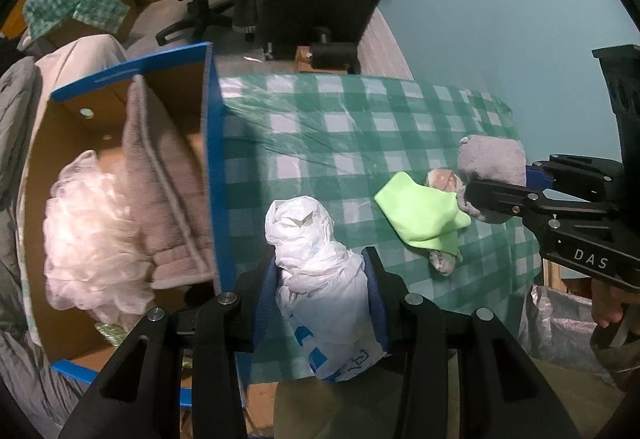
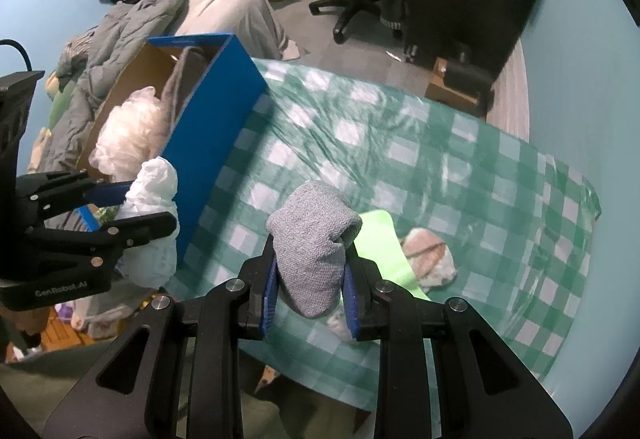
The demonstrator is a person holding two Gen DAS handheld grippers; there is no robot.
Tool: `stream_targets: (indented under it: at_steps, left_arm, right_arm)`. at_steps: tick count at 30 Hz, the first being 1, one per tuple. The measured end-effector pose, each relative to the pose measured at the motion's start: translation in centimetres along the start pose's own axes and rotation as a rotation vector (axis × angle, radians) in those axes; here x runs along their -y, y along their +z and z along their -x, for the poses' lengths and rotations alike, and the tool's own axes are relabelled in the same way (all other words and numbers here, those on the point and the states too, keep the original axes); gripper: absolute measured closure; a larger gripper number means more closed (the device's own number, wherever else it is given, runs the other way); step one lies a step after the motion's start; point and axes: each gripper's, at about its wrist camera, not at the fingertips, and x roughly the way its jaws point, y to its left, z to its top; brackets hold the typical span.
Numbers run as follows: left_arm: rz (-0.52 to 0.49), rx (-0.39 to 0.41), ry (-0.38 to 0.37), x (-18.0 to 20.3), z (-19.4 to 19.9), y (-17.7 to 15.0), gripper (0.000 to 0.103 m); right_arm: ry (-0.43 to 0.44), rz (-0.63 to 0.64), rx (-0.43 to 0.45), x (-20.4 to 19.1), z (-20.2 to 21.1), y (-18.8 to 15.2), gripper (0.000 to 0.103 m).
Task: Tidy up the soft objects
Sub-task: 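Carry the bag bundle and grey sock over the box and open both grippers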
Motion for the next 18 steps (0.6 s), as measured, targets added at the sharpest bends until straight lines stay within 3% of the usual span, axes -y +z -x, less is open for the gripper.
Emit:
stream_targets:
  at_steps: [18]
  left_arm:
    - [0.096, 0.073, 0.035, -7.2, 3.8, 0.9, 0.061]
  right_arm:
    - [0.032, 0.084, 0.04, -6.0, 0.6, 4.3, 0.078]
